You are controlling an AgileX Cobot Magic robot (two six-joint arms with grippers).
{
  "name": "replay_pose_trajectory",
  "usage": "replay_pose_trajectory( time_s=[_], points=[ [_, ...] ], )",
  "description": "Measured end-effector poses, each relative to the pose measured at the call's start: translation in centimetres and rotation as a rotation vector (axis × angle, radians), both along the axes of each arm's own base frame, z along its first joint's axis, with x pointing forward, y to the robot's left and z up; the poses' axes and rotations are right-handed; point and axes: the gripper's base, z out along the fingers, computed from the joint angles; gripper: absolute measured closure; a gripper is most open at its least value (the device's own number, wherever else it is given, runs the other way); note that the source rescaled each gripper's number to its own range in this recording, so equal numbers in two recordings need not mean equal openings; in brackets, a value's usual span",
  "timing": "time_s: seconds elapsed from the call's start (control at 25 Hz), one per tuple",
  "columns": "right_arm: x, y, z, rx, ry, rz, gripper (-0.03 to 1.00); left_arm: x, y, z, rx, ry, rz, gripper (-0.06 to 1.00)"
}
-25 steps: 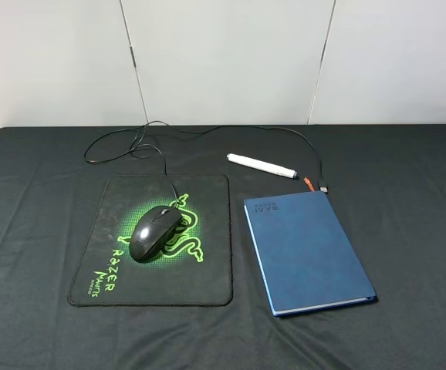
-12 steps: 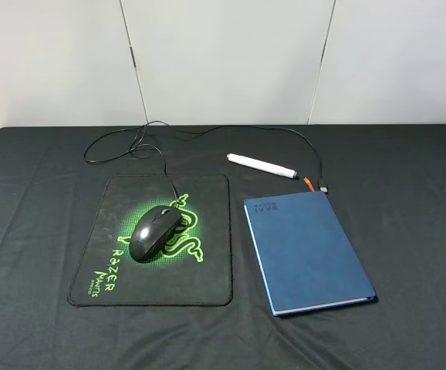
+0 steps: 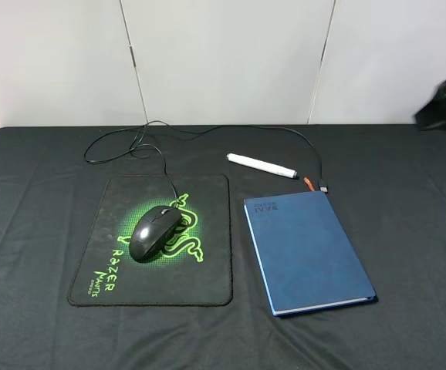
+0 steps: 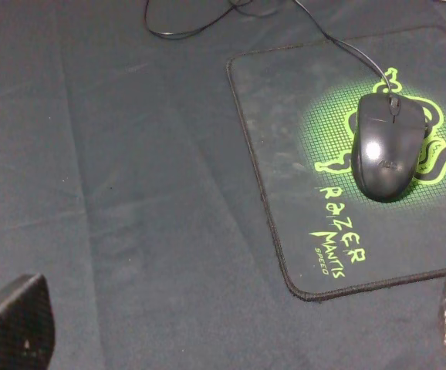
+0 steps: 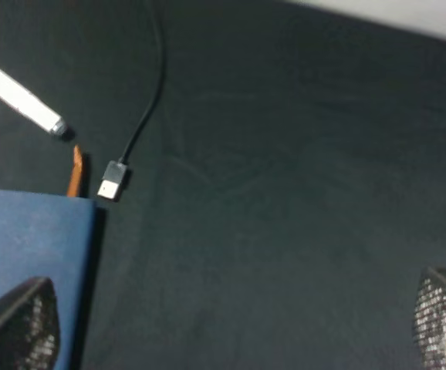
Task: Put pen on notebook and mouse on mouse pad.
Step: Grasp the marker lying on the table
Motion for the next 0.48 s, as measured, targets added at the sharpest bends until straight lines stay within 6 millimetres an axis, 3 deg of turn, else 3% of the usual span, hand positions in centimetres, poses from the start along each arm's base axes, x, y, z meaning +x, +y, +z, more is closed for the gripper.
replay_pose_trajectory(
  time_s=[0.48],
  points=[
    [10.3, 8.0, -2.9, -0.075, 0.07, 0.317, -0.03, 0.0, 0.0, 0.0, 0.0, 0.0, 0.0, -0.06]
  ],
)
